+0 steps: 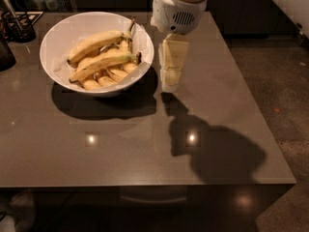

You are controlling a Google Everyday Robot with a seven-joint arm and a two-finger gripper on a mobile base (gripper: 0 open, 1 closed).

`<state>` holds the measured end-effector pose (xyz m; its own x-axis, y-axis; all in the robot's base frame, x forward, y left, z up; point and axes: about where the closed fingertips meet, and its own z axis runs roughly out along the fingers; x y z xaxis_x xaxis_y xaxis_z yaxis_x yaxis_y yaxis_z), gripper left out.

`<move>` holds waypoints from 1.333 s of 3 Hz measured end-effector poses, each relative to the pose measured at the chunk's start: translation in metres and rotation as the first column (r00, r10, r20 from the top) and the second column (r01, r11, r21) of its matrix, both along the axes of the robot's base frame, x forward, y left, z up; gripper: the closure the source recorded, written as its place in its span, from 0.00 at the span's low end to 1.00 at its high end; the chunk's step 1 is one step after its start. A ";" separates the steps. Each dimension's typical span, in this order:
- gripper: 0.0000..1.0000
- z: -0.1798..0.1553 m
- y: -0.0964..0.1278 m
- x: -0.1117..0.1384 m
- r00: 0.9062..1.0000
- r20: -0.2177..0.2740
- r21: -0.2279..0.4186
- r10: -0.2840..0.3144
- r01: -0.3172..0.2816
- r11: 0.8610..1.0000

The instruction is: Pick banana from white bowl

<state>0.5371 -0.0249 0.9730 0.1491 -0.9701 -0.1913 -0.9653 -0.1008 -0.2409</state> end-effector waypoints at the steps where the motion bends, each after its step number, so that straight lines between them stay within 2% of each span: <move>1: 0.00 -0.005 0.024 0.022 1.000 -0.016 0.014 -0.004 0.004 1.000; 3: 0.00 -0.008 0.085 0.061 0.997 -0.080 0.065 -0.023 0.028 0.997; 4: 0.00 -0.012 0.103 0.068 0.992 -0.108 0.088 -0.058 0.067 0.994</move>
Offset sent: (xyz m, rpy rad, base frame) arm 0.0677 0.0879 -0.0051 0.0274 0.1243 -0.0108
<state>0.6055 0.0783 0.9613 0.0629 -0.9548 -0.2906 -0.9895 -0.0217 -0.1430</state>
